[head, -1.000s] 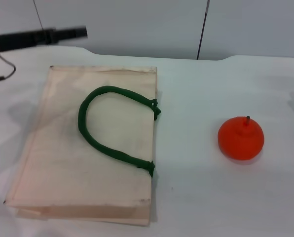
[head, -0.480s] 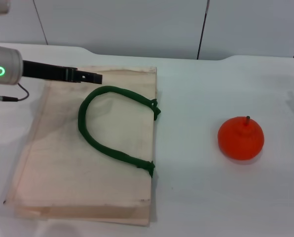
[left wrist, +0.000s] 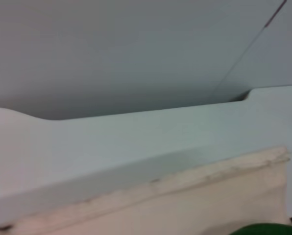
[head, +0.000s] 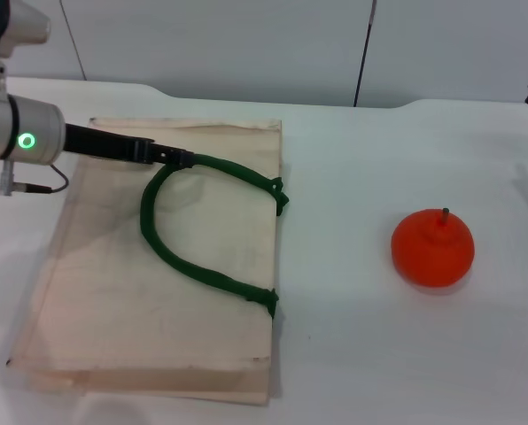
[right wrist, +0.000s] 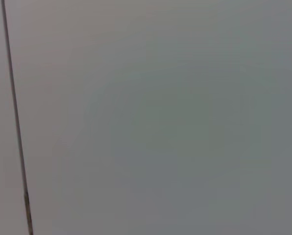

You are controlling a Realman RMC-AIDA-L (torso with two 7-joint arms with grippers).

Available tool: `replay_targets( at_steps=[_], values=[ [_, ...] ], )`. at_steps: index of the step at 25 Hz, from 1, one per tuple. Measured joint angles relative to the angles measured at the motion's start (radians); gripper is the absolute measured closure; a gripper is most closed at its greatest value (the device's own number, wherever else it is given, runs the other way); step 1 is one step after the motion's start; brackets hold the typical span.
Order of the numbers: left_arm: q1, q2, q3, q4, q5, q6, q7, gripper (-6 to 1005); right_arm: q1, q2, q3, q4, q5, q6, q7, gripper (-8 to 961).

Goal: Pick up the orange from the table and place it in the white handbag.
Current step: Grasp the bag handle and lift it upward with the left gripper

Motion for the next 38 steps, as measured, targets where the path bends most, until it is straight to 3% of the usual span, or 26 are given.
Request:
replay_targets(
  at_steps=[20,23,29,38],
  values=[
    [-0.016,-0.004,0.0,0.091,0.063,-0.078,0.01,151,0.017,-0.003,-0.002,0.005,-0.001,-0.047,0.002,71],
    [-0.017,-0.004,0.0,0.089,0.062,-0.078,0.007,322,0.018,-0.003,-0.002,0.004,-0.002,-0.049,0.003,71],
    [-0.016,-0.004,0.0,0.084,0.041,-0.073,0.007,457,0.015,-0.003,-0.002,0.002,-0.002,-0.049,0.003,72],
    [-0.019,-0.008,-0.001,0.088,0.04,-0.061,0.019,823,0.01,-0.003,-0.002,-0.001,-0.001,-0.049,0.003,73]
  ],
)
